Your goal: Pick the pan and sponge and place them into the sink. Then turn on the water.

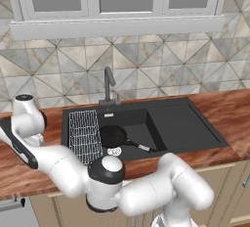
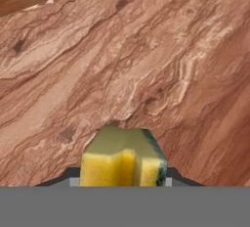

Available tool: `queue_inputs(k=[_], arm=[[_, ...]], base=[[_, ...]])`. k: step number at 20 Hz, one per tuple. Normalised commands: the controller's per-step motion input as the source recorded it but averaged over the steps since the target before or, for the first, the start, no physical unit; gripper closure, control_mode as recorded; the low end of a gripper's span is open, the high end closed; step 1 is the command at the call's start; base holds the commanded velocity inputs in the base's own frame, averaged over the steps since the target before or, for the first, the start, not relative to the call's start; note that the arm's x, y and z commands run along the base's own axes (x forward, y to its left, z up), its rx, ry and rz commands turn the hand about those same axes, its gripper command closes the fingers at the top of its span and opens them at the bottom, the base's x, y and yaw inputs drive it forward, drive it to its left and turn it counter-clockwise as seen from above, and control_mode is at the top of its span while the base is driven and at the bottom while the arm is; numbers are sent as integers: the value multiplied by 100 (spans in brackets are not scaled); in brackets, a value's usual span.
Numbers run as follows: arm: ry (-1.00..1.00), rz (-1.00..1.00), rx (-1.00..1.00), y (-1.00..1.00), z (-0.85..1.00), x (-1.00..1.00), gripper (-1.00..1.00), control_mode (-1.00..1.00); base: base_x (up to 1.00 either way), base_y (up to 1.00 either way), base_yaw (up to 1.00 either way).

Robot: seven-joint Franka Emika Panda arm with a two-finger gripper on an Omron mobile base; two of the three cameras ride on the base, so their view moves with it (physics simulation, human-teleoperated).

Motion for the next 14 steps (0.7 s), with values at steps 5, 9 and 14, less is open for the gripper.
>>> queue_inputs(k=[5,9,14], arm=[[1,-2,-17,-35,17,-21,100,-100],[-1,0,-13,-41,19,-34,100,-100],[-5,1,-8,-46,11,-38,100,-100]], base=[[0,0,0],[0,0,0],[0,0,0]])
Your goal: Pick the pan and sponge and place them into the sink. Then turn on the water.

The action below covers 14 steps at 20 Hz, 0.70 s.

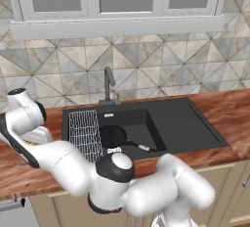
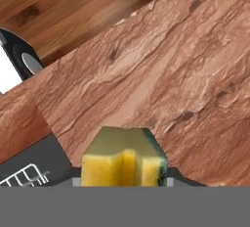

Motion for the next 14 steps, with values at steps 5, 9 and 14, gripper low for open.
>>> queue_inputs(k=[5,9,14], arm=[[-6,0,-2,-50,-2,-44,100,-100],[-6,0,0,-52,-6,-45,100,-100],[-6,0,0,-53,-4,-42,100,-100]], base=[[0,0,0],[0,0,0],[0,0,0]])
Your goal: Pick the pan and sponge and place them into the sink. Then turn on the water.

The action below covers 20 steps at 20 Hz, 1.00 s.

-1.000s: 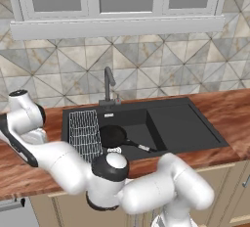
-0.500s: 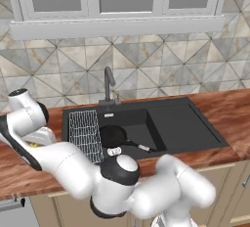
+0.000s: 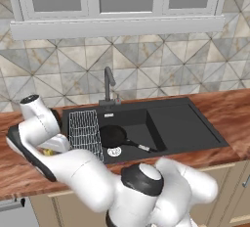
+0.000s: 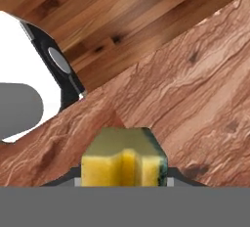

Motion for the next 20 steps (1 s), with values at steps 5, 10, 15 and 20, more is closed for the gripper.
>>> queue_inputs(k=[5,10,15,20], arm=[[-8,0,0,-56,3,-23,100,-100],[-6,0,0,-59,8,-1,100,-100],[-6,0,0,-60,9,0,100,-100],[-5,0,3,-57,2,0,100,-100]], base=[[0,0,0],[0,0,0],[0,0,0],[0,0,0]])
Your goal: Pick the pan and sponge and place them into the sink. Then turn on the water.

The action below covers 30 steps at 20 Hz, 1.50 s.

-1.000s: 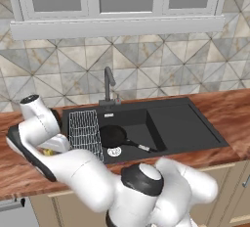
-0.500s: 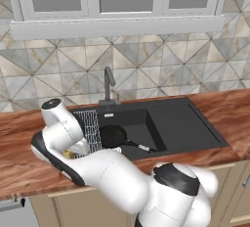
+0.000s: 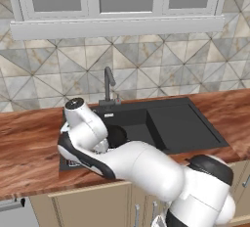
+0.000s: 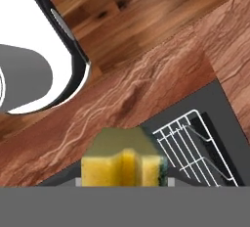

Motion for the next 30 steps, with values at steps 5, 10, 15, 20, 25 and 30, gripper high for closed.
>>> queue_inputs(k=[5,10,15,20,25,30], arm=[[-5,0,6,-52,0,0,100,-100],[-10,0,7,-40,0,0,100,-100],[-11,0,7,-39,-2,1,100,-100],[-10,0,5,-26,-3,8,100,-100],[-3,0,5,-24,0,28,100,-100],[2,0,6,-21,-1,40,100,-100]], base=[[0,0,0],[0,0,0],[0,0,0],[0,0,0],[0,0,0],[0,0,0]])
